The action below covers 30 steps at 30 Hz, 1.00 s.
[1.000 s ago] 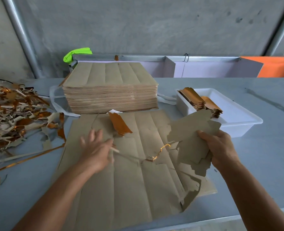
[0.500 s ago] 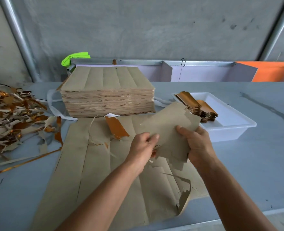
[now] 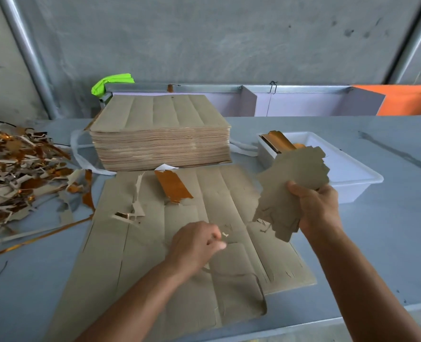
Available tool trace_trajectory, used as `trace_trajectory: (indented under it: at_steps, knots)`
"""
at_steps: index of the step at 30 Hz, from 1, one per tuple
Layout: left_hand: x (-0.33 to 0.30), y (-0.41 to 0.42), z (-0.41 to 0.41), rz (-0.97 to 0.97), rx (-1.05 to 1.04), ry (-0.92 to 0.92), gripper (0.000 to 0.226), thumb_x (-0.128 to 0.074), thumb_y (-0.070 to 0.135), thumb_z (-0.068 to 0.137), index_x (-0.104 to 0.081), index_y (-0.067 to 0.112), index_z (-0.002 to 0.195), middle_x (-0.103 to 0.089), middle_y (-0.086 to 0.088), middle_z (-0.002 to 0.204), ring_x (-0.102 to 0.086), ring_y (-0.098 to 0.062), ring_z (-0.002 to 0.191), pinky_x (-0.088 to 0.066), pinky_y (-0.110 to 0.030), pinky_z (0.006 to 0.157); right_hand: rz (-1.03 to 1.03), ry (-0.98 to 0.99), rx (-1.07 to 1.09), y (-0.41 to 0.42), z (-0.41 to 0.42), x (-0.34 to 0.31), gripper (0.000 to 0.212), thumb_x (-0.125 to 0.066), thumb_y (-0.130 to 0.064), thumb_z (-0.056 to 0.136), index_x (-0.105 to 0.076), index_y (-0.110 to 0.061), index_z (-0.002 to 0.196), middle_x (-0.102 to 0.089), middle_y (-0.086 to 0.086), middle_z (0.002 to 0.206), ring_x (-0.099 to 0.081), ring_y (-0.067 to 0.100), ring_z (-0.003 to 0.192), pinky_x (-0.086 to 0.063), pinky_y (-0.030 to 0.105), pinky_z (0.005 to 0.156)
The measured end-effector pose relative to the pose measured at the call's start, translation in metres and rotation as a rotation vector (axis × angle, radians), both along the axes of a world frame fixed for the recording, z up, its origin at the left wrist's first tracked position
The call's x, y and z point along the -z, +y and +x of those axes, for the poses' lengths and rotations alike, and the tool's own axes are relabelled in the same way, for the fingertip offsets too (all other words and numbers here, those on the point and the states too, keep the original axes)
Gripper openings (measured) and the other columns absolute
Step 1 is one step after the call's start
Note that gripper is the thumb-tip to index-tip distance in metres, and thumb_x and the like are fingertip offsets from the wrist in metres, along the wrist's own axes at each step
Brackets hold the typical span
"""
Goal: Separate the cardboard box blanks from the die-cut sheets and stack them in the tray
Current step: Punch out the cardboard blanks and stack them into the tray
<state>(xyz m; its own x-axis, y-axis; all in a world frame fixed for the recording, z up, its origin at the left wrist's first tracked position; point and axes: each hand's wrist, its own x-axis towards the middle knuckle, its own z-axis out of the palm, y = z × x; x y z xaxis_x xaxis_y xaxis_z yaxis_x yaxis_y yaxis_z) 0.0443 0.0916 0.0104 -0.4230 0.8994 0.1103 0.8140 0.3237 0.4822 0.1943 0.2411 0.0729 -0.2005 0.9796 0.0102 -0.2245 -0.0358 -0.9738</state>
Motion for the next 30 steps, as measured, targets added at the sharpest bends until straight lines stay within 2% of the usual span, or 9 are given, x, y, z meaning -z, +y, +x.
trace_trajectory:
  at_steps: [3, 5, 8, 14, 19, 22, 24, 26, 30]
  knots:
    - [0.006, -0.005, -0.009, -0.255, 0.038, 0.061, 0.081, -0.069, 0.063, 0.069, -0.041, 0.026, 0.135, -0.043, 0.005, 0.127, -0.050, -0.015, 0.113, -0.042, -0.028, 0.088, 0.007, -0.028, -0.013, 0.003, 0.007, 0.001, 0.019, -0.065, 0.001, 0.084, -0.060, -0.010, 0.099, -0.066, -0.005, 0.076, -0.065, 0.002, 0.050, -0.047, 0.017, 0.038]
    - [0.006, -0.003, -0.006, -0.284, 0.071, 0.061, 0.088, -0.074, 0.062, 0.063, -0.040, 0.025, 0.135, -0.044, 0.006, 0.127, -0.050, -0.015, 0.113, -0.041, -0.028, 0.090, 0.004, -0.070, -0.055, 0.000, 0.007, 0.004, 0.018, -0.065, 0.002, 0.084, -0.060, -0.012, 0.094, -0.067, -0.007, 0.072, -0.066, 0.005, 0.053, -0.048, 0.020, 0.039]
    - [0.004, 0.002, -0.005, -0.270, 0.043, -0.019, 0.077, -0.081, 0.053, 0.061, -0.048, 0.023, 0.123, -0.052, 0.007, 0.111, -0.053, -0.013, 0.100, -0.042, -0.024, 0.080, 0.028, -0.174, -0.130, -0.005, 0.008, 0.009, 0.019, -0.064, 0.003, 0.083, -0.061, -0.011, 0.095, -0.069, -0.004, 0.071, -0.067, 0.015, 0.057, -0.050, 0.025, 0.041]
    - [0.005, 0.003, -0.019, -0.197, 0.019, -0.261, 0.028, -0.081, 0.025, 0.069, -0.056, 0.025, 0.083, -0.052, 0.010, 0.080, -0.049, -0.005, 0.071, -0.040, -0.018, 0.062, 0.181, -0.362, -0.243, -0.007, 0.009, 0.014, 0.025, -0.059, 0.007, 0.084, -0.060, -0.017, 0.089, -0.069, 0.000, 0.072, -0.068, 0.017, 0.054, -0.050, 0.025, 0.040]
    - [0.002, -0.003, -0.025, -0.146, 0.107, -0.363, 0.024, -0.076, 0.010, 0.076, -0.056, 0.023, 0.069, -0.061, 0.007, 0.074, -0.055, -0.005, 0.069, -0.045, -0.014, 0.061, 0.278, -0.581, -0.360, -0.010, 0.000, 0.014, 0.022, -0.057, 0.003, 0.086, -0.059, -0.017, 0.094, -0.067, 0.002, 0.083, -0.067, 0.021, 0.071, -0.055, 0.033, 0.054]
    - [-0.007, -0.006, -0.029, 0.130, 0.143, -0.576, 0.024, -0.071, -0.005, 0.076, -0.056, 0.013, 0.072, -0.061, -0.004, 0.076, -0.055, -0.012, 0.071, -0.047, -0.021, 0.068, 0.390, -0.726, -0.445, -0.015, -0.010, 0.013, 0.015, -0.055, 0.003, 0.084, -0.063, -0.009, 0.086, -0.065, 0.000, 0.076, -0.065, 0.017, 0.068, -0.057, 0.035, 0.056]
    - [-0.014, -0.003, -0.033, 0.340, 0.152, -0.635, 0.026, -0.069, -0.012, 0.075, -0.055, 0.009, 0.072, -0.058, -0.008, 0.075, -0.054, -0.012, 0.071, -0.045, -0.021, 0.069, 0.413, -0.815, -0.541, -0.020, -0.018, 0.010, 0.017, -0.055, -0.001, 0.086, -0.065, -0.012, 0.094, -0.066, 0.001, 0.081, -0.065, 0.016, 0.072, -0.056, 0.030, 0.060]
    - [-0.019, 0.001, -0.035, 0.446, 0.149, -0.617, 0.029, -0.068, -0.013, 0.075, -0.053, 0.012, 0.070, -0.058, -0.005, 0.072, -0.053, -0.008, 0.069, -0.044, -0.018, 0.067, 0.327, -0.838, -0.657, -0.025, -0.026, 0.010, 0.014, -0.056, -0.009, 0.091, -0.063, -0.012, 0.102, -0.068, 0.007, 0.091, -0.067, 0.021, 0.083, -0.057, 0.033, 0.072]
    - [-0.013, 0.005, -0.038, 0.502, 0.122, -0.538, 0.027, -0.069, -0.009, 0.076, -0.053, 0.011, 0.071, -0.056, -0.006, 0.072, -0.051, -0.015, 0.068, -0.043, -0.026, 0.066, -0.048, -0.575, -0.686, -0.039, -0.034, 0.011, 0.024, -0.055, -0.032, 0.094, -0.060, -0.010, 0.102, -0.067, 0.017, 0.101, -0.065, 0.034, 0.096, -0.052, 0.050, 0.091]
